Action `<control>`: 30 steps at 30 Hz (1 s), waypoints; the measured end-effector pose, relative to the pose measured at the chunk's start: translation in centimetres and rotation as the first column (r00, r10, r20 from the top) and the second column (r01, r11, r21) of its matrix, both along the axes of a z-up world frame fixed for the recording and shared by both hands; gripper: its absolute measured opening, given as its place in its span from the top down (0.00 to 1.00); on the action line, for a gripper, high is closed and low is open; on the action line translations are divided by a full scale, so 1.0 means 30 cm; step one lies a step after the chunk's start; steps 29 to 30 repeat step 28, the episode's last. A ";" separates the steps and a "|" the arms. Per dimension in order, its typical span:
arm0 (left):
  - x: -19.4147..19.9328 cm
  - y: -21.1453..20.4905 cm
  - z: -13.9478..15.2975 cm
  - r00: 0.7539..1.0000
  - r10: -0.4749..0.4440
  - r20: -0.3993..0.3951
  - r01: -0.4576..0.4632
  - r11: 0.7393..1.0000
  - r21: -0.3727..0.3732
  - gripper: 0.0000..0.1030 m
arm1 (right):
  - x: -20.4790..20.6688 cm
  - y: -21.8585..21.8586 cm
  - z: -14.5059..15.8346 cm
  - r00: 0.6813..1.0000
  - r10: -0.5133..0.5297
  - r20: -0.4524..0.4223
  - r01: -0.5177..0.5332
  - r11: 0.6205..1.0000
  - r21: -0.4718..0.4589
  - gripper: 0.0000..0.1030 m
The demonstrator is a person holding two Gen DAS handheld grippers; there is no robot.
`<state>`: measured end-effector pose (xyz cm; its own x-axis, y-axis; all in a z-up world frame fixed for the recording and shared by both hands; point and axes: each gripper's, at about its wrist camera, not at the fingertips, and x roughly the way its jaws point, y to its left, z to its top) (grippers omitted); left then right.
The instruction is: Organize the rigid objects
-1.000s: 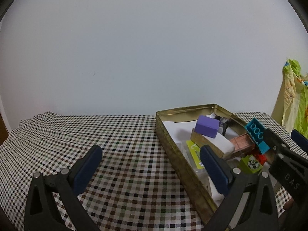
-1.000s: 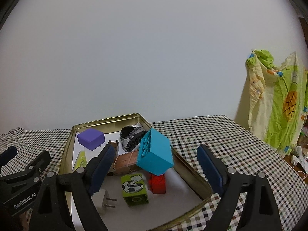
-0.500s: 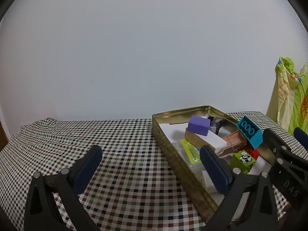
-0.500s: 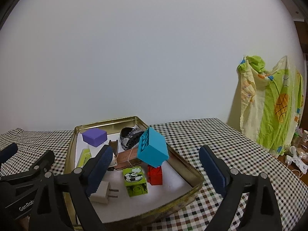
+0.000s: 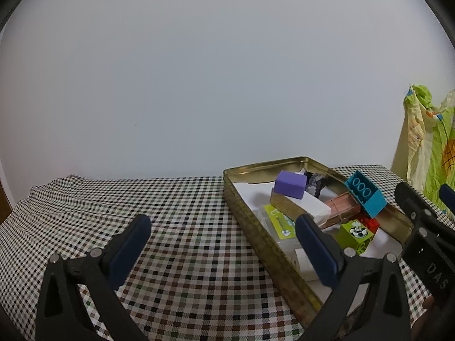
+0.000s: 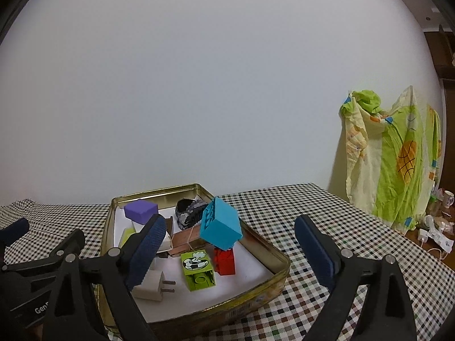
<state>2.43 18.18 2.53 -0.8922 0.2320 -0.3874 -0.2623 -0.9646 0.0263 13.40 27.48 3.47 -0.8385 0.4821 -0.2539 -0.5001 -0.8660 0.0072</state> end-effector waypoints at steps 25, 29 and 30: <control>-0.010 0.007 -0.005 1.000 -0.013 0.014 0.013 1.000 -0.006 0.00 | 0.010 -0.027 0.001 1.000 -0.016 -0.012 0.016 1.000 0.012 0.09; -0.007 0.010 -0.005 1.000 -0.002 0.013 0.002 1.000 -0.010 0.00 | 0.019 -0.020 0.003 0.999 -0.032 -0.023 0.033 0.999 0.008 0.09; -0.007 0.010 -0.005 1.000 -0.002 0.013 0.002 1.000 -0.010 0.00 | 0.019 -0.020 0.003 0.999 -0.032 -0.023 0.033 0.999 0.008 0.09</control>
